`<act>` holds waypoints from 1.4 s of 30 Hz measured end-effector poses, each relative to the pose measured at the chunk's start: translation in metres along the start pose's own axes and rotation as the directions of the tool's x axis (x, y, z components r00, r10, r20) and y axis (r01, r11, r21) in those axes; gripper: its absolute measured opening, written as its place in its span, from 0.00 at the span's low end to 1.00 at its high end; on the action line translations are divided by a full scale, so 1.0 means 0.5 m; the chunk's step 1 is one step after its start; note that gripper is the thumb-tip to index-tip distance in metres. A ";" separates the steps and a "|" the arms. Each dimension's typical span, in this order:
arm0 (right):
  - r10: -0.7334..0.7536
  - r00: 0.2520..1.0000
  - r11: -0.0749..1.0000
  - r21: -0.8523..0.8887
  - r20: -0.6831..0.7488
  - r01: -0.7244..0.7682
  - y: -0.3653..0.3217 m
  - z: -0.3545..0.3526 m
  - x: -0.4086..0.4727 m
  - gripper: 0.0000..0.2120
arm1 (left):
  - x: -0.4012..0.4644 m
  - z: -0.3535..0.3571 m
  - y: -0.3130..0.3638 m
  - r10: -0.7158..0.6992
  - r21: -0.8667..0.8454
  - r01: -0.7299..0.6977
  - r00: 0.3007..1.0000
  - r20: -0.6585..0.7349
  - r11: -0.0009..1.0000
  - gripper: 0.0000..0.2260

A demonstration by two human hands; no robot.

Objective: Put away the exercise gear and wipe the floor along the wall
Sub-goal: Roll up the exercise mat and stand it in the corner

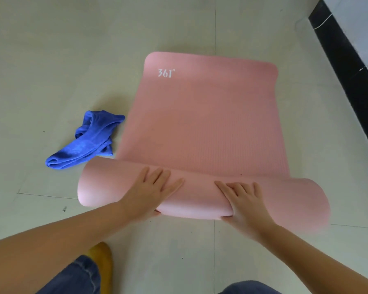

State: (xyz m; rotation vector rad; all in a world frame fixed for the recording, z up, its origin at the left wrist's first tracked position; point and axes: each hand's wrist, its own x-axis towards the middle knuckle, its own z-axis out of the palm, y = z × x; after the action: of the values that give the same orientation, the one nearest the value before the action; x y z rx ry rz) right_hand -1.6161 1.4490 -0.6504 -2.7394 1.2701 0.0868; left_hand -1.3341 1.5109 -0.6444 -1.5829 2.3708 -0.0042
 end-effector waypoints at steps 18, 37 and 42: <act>0.114 0.938 0.992 0.014 0.328 -0.126 0.044 -0.113 0.133 0.34 | 0.216 -0.080 -0.138 -0.034 -0.098 0.078 0.922 0.385 0.992 0.45; 0.080 0.975 0.986 -0.161 0.208 -0.047 0.057 -0.071 0.222 0.46 | 0.152 -0.036 -0.042 -0.257 0.060 0.257 0.966 -0.004 0.965 0.54; -0.017 0.935 0.999 -0.037 0.353 0.032 0.030 -0.093 0.129 0.46 | 0.060 -0.023 -0.022 -0.053 0.006 0.055 0.990 -0.131 0.998 0.52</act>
State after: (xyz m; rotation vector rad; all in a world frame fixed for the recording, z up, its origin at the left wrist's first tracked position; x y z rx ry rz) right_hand -1.5860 1.3843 -0.6124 -2.6116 1.1429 0.5817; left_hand -1.3377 1.4774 -0.6387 -1.6901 2.4197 -0.1350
